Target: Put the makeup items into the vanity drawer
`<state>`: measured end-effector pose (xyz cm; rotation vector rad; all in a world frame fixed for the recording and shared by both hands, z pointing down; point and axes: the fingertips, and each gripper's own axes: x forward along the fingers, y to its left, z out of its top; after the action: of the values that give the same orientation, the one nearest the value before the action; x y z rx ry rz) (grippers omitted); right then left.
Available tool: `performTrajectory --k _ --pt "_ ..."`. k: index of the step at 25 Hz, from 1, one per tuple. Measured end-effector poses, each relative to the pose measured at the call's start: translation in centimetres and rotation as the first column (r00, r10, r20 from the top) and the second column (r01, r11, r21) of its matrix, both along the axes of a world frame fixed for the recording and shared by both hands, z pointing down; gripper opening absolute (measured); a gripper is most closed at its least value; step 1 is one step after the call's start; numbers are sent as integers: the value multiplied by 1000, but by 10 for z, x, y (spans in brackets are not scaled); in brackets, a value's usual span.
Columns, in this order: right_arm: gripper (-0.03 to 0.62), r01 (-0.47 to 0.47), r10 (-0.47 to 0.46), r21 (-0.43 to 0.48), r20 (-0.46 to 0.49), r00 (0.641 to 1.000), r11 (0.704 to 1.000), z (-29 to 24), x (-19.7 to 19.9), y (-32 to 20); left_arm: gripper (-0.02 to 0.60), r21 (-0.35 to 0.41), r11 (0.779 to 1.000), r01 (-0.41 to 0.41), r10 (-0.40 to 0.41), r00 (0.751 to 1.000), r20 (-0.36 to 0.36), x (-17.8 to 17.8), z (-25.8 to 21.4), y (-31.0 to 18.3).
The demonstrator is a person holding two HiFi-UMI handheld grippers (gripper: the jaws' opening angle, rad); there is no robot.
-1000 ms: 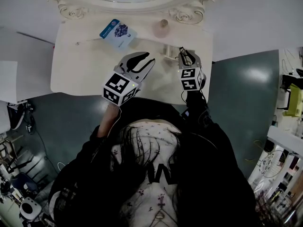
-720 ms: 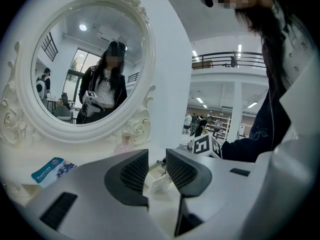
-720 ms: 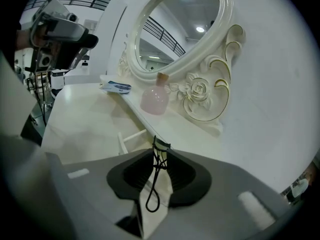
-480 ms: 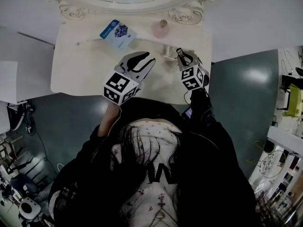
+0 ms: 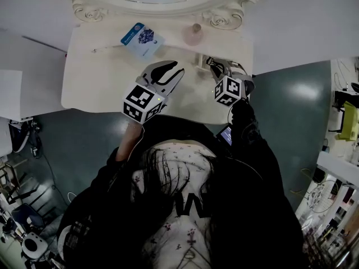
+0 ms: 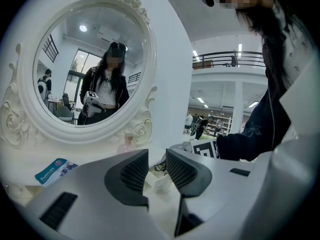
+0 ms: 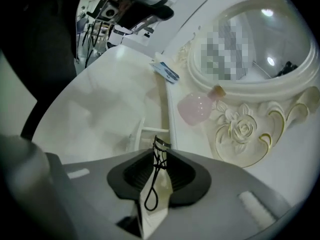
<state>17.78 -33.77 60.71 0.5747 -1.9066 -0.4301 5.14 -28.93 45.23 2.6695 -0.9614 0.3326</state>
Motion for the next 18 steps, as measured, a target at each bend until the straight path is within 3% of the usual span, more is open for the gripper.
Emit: performTrajectory --k 5,13,18 --pt "137 -77 80 -35 88 993 996 -7 0 -5 109 -3 1000 4 -4 1000 1 -2 0 -2" --pt "138 -164 178 -82 213 961 983 -23 4 -10 109 -8 1000 -18 19 1000 1 4 3 -4" --pt "137 -224 252 -121 328 911 967 -39 0 -8 109 -8 1000 -23 23 1000 0 4 3 -5"
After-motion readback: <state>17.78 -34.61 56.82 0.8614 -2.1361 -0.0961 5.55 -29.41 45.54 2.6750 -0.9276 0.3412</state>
